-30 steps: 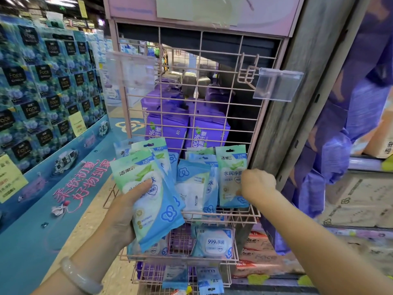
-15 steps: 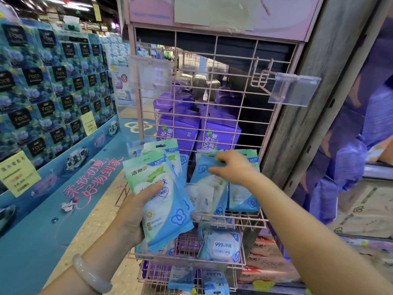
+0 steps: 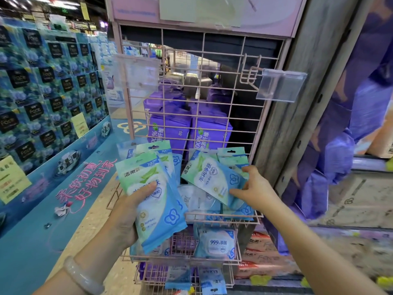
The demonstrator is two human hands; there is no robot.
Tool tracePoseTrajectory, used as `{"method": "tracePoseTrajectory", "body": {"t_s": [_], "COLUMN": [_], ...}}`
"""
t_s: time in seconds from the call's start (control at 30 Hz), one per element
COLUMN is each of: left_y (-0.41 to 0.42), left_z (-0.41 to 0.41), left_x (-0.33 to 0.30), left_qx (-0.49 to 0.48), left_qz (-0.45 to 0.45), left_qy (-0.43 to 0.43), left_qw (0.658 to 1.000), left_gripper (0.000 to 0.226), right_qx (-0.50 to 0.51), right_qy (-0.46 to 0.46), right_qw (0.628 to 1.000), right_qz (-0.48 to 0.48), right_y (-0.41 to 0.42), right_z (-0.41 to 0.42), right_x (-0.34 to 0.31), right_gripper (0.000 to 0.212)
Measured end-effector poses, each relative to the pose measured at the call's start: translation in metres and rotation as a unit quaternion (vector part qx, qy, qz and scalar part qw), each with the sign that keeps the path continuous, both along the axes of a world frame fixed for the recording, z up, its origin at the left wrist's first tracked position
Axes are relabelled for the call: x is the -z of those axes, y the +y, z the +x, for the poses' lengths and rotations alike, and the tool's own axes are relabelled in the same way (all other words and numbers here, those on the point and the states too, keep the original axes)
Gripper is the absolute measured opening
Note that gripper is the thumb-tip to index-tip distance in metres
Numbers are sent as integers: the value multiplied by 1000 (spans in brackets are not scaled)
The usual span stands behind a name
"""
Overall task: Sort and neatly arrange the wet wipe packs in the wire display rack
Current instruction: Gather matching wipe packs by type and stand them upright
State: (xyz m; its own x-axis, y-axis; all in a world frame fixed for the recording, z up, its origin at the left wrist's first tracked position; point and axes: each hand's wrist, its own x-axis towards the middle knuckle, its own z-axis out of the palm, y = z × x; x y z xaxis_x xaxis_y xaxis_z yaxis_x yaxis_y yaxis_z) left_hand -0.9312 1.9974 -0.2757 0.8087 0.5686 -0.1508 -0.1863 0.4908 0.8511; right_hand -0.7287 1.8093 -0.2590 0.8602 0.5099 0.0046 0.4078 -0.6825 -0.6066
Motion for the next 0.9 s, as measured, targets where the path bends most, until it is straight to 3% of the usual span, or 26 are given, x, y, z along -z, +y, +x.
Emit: {"method": "tracePoseTrajectory", "body": {"t_s": [0.13,0.27,0.4,0.57,0.8,0.9], "left_y": [0,-1,-1,-2,-6,-6], "left_z": [0,0,0,2,5,5], "left_x": [0,1,2,1,0,-1], "left_qx": [-5,-7,-7,-4,8,13], "left_qz": [-3,-9,-9,-10,-8,-3], "left_qy": [-2,1,5,1,5,5], "left_qw": [1000,1000,1000,1000,1000,1000], "left_gripper": [25,21,20,17,28,30], "right_qx": [-32,-83,-60,-14,59,40], "right_qy": [-117,-129,-75,-85,-38,58], "right_qw": [982,985,995,987,997,993], "right_qz": [-142,-80,33,133,31,94], "right_y": [7,25,23,-5,-22,-7], "right_z": [-5,-9,-5,11,32,36], "right_x": [-11,-11,-7,7,15,2], "right_gripper": [65,59,31,38,35,79]}}
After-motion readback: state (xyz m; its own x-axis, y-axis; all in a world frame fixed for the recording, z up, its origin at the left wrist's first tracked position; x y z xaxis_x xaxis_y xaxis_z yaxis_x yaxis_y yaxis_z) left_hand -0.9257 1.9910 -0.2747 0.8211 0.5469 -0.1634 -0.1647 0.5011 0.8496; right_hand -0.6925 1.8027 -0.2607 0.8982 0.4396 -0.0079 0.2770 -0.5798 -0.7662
